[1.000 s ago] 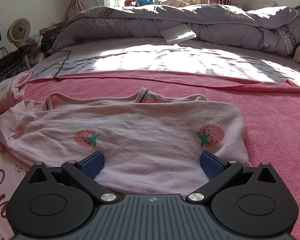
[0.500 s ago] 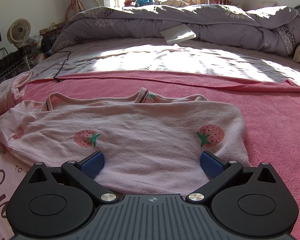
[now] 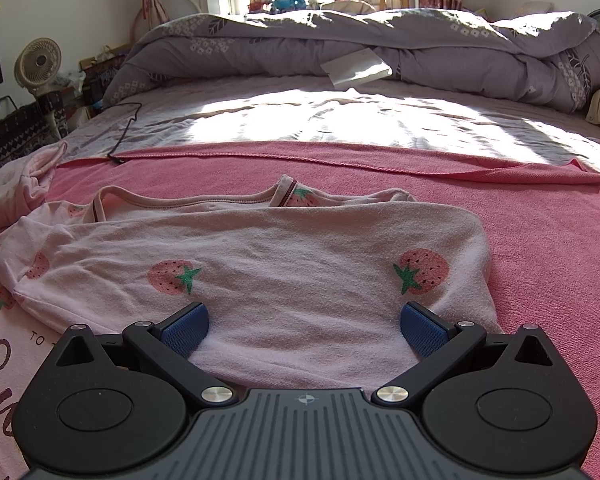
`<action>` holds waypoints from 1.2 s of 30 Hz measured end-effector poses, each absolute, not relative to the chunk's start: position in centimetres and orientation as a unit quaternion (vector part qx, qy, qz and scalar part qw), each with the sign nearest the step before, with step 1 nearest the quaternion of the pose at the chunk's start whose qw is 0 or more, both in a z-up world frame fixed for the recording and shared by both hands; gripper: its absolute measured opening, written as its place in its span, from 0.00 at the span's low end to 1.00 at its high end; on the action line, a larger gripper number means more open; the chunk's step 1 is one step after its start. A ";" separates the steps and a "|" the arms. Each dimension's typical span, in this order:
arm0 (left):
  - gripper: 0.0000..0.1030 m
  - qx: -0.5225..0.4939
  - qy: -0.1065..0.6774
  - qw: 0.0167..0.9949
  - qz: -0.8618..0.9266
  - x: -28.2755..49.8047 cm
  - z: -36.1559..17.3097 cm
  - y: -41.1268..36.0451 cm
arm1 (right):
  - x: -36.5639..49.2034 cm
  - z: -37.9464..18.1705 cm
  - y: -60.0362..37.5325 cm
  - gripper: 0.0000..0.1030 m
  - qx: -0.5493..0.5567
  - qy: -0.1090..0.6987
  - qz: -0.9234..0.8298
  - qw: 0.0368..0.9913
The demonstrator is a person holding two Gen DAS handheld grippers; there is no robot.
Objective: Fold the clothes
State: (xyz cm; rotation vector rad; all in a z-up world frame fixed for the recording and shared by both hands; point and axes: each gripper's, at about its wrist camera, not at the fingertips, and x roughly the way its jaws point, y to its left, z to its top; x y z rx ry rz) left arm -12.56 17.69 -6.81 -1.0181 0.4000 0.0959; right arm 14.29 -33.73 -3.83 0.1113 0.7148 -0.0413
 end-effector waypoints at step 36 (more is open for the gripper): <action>0.33 -0.463 0.023 0.885 0.026 -10.8 -3.8 17.2 | 14.2 -3.8 -33.8 1.00 0.058 0.349 -0.019 0.935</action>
